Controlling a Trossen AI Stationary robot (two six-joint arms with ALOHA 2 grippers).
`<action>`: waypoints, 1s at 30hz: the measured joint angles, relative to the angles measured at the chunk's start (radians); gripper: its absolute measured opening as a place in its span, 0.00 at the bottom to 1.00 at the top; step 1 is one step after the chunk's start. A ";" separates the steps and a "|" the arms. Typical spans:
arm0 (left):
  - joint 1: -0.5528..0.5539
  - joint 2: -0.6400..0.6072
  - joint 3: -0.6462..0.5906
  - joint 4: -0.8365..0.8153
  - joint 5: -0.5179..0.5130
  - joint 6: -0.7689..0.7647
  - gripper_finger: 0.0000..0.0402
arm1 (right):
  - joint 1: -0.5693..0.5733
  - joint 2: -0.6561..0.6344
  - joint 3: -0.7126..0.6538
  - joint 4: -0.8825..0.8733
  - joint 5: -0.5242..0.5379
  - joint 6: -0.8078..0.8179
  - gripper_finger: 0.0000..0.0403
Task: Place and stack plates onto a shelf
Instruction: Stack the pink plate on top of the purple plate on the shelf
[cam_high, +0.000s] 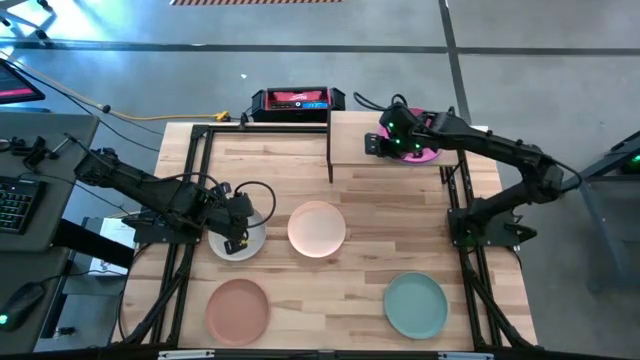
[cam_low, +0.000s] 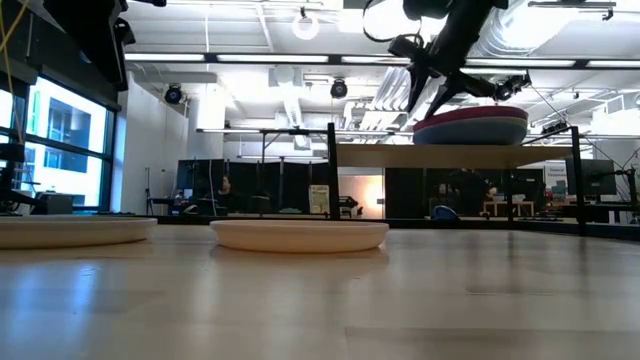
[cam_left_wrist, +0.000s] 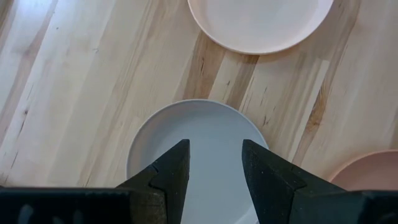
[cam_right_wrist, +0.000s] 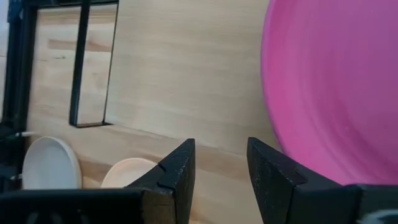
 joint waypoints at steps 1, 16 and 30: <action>0.000 0.000 0.000 0.000 0.000 0.000 0.34 | 0.000 0.000 0.000 0.000 0.008 0.000 0.31; 0.000 0.000 0.000 0.000 -0.002 0.001 0.34 | -0.018 -0.002 0.000 -0.111 0.065 0.023 0.31; 0.000 0.000 0.000 0.000 -0.004 0.001 0.34 | -0.048 -0.003 0.000 -0.122 0.095 -0.003 0.31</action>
